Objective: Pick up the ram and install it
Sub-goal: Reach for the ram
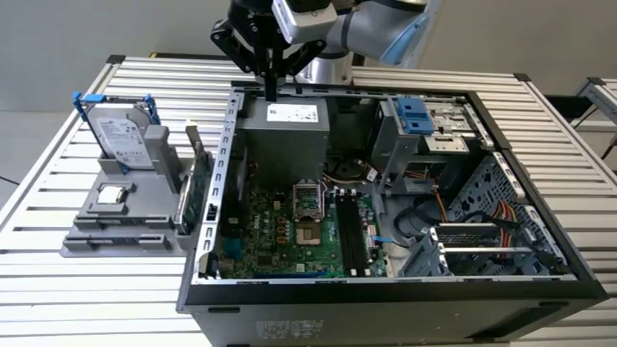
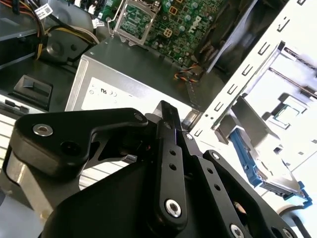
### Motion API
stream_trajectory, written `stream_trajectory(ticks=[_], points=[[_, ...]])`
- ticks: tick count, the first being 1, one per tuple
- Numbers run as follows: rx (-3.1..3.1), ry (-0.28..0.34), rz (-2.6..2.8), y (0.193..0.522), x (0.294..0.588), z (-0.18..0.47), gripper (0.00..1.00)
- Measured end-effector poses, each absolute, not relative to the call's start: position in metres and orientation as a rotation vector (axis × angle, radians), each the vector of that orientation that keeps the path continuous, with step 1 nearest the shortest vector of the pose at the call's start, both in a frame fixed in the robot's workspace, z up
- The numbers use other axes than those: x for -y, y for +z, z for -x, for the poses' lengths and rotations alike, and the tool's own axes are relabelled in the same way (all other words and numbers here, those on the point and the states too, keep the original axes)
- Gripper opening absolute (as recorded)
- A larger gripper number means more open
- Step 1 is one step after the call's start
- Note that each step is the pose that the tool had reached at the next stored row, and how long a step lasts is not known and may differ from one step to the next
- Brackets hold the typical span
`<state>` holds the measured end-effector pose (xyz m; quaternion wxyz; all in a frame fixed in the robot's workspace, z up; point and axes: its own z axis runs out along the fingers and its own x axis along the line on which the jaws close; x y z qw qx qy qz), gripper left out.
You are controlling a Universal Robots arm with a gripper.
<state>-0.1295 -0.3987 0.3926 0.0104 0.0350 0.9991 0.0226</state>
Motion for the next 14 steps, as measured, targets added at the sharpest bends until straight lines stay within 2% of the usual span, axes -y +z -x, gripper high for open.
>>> stream_trajectory(ticks=[14], points=[[-3.118,0.071,-0.109,0.3926,0.3989,0.1335,0.00]])
